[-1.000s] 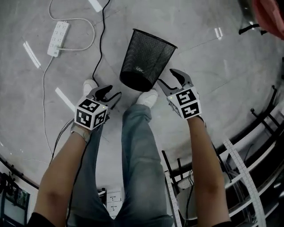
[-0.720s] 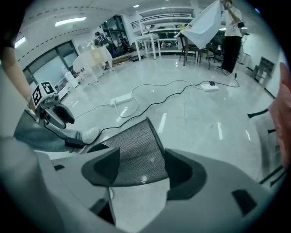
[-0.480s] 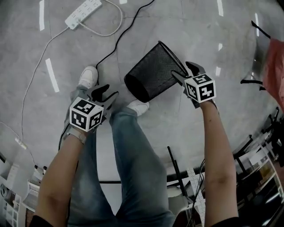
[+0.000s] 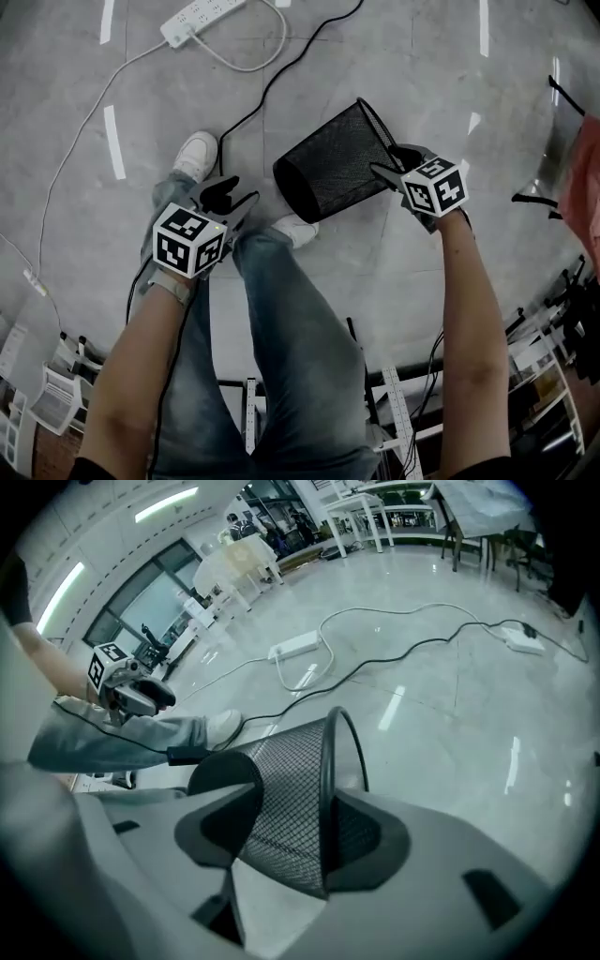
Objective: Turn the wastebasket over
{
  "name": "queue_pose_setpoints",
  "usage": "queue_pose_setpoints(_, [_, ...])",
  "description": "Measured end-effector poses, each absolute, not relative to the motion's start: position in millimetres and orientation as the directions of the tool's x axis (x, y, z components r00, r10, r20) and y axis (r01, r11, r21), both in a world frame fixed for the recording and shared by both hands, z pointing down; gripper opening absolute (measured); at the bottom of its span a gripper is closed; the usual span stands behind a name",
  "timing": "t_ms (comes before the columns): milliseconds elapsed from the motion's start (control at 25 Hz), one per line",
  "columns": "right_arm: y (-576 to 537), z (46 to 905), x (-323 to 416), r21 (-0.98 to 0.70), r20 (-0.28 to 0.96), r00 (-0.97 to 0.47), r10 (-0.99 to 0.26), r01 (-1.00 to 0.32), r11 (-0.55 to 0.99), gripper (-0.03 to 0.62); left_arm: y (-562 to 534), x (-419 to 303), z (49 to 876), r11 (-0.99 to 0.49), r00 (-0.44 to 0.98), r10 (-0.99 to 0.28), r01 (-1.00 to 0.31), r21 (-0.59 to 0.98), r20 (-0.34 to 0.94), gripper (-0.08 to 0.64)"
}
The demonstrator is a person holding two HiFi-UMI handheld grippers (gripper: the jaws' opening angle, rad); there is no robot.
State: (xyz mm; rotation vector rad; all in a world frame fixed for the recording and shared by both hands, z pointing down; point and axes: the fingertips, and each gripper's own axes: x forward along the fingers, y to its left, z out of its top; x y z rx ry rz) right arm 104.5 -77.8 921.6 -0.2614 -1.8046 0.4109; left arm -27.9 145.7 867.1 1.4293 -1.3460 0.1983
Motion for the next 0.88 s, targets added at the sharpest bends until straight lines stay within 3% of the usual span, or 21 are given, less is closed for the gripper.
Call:
queue_pose_setpoints(160, [-62.2, 903.0, 106.8, -0.491, 0.841, -0.321, 0.436, -0.114, 0.863, 0.156, 144.5, -27.5, 860.8, 0.228, 0.369, -0.576, -0.784, 0.577, 0.729, 0.196])
queue_pose_setpoints(400, [-21.3, 868.0, 111.4, -0.601, 0.770, -0.399, 0.498, -0.192, 0.776, 0.066, 126.3, -32.4, 844.0, 0.103, 0.463, -0.527, -0.797, 0.595, 0.712, 0.196])
queue_pose_setpoints(680, [42.4, 838.5, 108.1, -0.623, 0.758, -0.422, 0.497, -0.244, 0.743, 0.021, 107.6, -39.2, 822.3, -0.106, 0.584, -0.423, -0.791, 0.602, 0.693, 0.196])
queue_pose_setpoints(880, [66.1, 832.4, 97.0, -0.535, 0.823, -0.411, 0.392, -0.330, 0.778, 0.021, 100.2, -59.0, 813.9, -0.249, 0.648, -0.327, -0.761, 0.598, 0.688, 0.196])
